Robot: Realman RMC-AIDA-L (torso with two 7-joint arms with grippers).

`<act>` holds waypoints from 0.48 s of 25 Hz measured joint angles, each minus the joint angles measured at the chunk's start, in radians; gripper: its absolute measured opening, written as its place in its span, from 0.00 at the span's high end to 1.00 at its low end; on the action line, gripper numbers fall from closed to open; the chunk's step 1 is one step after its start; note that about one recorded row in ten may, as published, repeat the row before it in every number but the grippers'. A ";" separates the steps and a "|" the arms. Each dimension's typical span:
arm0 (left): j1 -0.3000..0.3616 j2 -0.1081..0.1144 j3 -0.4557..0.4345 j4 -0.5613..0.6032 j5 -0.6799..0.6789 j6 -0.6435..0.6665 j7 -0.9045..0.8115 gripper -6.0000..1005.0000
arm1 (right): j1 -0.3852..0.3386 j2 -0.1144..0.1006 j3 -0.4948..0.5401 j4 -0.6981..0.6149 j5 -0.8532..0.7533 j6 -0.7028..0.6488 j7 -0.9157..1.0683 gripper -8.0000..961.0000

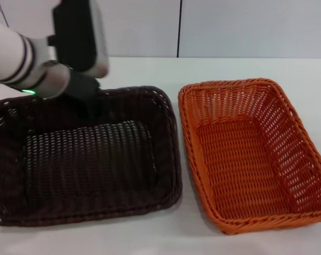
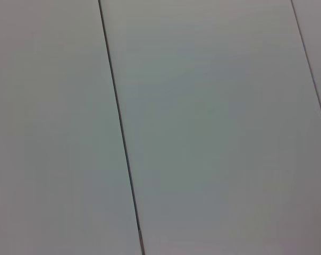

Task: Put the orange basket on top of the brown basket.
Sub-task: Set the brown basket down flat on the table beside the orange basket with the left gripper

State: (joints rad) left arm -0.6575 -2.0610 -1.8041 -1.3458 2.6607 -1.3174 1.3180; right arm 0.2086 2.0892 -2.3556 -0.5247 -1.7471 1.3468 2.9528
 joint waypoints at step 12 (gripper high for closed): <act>0.000 -0.005 0.195 0.033 -0.015 0.215 -0.058 0.77 | -0.003 0.000 -0.002 0.001 0.000 0.000 0.000 0.14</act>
State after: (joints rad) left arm -0.6571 -2.0663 -1.6089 -1.3130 2.6459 -1.1022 1.2596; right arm 0.2052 2.0892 -2.3575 -0.5238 -1.7471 1.3471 2.9528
